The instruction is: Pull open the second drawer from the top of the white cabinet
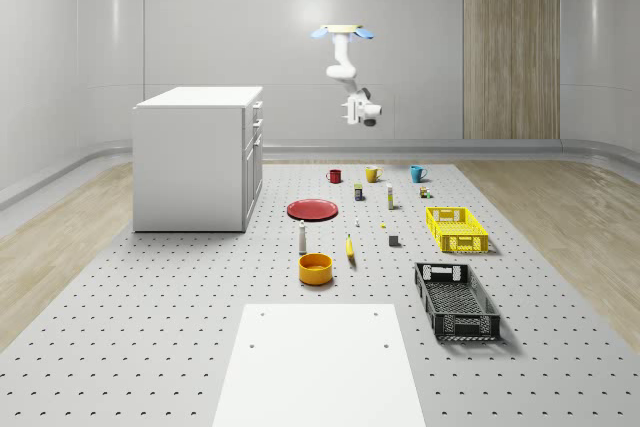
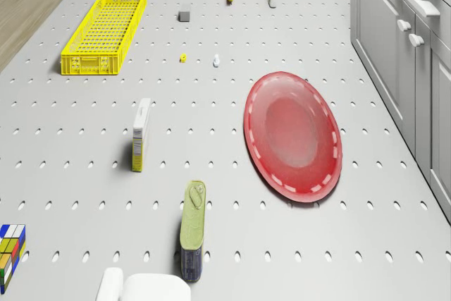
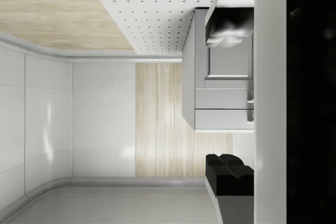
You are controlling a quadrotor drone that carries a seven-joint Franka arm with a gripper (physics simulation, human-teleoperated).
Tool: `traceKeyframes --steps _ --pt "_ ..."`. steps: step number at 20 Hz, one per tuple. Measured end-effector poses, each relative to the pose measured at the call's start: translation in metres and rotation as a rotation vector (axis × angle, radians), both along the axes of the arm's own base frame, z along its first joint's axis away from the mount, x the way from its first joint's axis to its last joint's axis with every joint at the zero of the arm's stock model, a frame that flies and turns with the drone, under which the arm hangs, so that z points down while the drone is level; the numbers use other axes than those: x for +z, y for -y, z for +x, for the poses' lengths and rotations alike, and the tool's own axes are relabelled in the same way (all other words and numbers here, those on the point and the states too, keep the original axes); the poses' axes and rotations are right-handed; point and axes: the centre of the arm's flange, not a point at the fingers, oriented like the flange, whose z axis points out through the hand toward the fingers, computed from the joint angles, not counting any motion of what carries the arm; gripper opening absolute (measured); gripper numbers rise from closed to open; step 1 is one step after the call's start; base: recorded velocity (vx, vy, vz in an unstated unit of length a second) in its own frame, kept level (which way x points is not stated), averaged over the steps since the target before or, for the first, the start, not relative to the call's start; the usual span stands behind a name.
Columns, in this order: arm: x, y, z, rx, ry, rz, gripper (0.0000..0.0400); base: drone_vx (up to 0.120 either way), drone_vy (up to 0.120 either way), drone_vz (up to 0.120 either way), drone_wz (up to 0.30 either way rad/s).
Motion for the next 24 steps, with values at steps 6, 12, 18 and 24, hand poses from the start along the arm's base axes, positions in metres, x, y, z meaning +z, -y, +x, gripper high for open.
traceKeyframes --steps 6,12,18,24 --pt "0.0000 0.0000 0.0000 0.000 0.000 0.000 0.0300 0.120 -0.120 0.000 0.000" --pt "-0.0001 0.0000 0.0000 0.000 0.000 0.000 0.0300 0.120 -0.053 0.000 0.000" --pt "-0.0001 0.0001 0.0000 0.000 0.000 0.000 0.0300 0.120 -0.047 0.000 0.000" --pt "-0.0001 0.0001 0.0000 0.000 0.000 0.000 0.0300 0.120 -0.120 0.000 0.000"
